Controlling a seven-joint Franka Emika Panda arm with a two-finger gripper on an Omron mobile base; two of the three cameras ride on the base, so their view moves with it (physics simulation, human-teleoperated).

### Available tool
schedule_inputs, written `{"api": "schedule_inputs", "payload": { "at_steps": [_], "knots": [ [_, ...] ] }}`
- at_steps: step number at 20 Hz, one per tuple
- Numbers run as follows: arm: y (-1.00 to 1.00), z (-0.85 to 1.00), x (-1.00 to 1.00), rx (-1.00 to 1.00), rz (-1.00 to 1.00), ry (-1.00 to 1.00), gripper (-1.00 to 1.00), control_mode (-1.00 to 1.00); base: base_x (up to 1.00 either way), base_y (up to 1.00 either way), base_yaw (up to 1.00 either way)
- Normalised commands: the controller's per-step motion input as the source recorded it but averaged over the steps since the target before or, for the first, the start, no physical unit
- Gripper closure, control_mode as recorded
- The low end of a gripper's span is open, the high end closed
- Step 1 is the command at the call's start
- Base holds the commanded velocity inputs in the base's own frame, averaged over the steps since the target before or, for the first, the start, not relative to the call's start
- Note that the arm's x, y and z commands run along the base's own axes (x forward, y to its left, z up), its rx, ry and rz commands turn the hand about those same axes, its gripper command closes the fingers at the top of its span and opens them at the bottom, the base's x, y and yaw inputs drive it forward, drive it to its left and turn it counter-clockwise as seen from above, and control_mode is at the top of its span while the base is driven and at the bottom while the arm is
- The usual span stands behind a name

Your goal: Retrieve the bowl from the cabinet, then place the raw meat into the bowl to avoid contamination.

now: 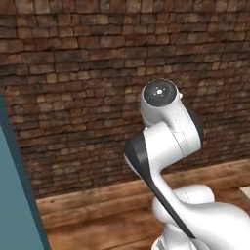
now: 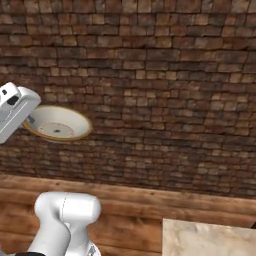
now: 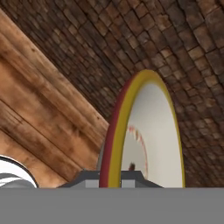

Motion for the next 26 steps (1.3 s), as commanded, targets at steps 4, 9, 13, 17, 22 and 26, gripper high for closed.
{"api": "schedule_inputs", "payload": {
  "at_steps": [4, 9, 13, 17, 22, 26],
  "knots": [
    [0.0, 0.0, 0.0, 0.0, 0.0, 0.0, 1.0, 1.0, 0.6, 0.0, -0.04],
    [0.0, 0.0, 0.0, 0.0, 0.0, 0.0, 1.0, 1.0, 0.64, 0.0, -0.05],
    [0.0, 0.0, 0.0, 0.0, 0.0, 0.0, 1.0, 1.0, 0.61, 0.0, -0.06],
    [0.0, 0.0, 0.0, 0.0, 0.0, 0.0, 1.0, 1.0, 0.56, -0.02, -0.06],
    [0.0, 0.0, 0.0, 0.0, 0.0, 0.0, 1.0, 1.0, 0.62, 0.0, -0.1],
    [0.0, 0.0, 0.0, 0.0, 0.0, 0.0, 1.0, 1.0, 0.73, 0.0, -0.19]
  ]
}}
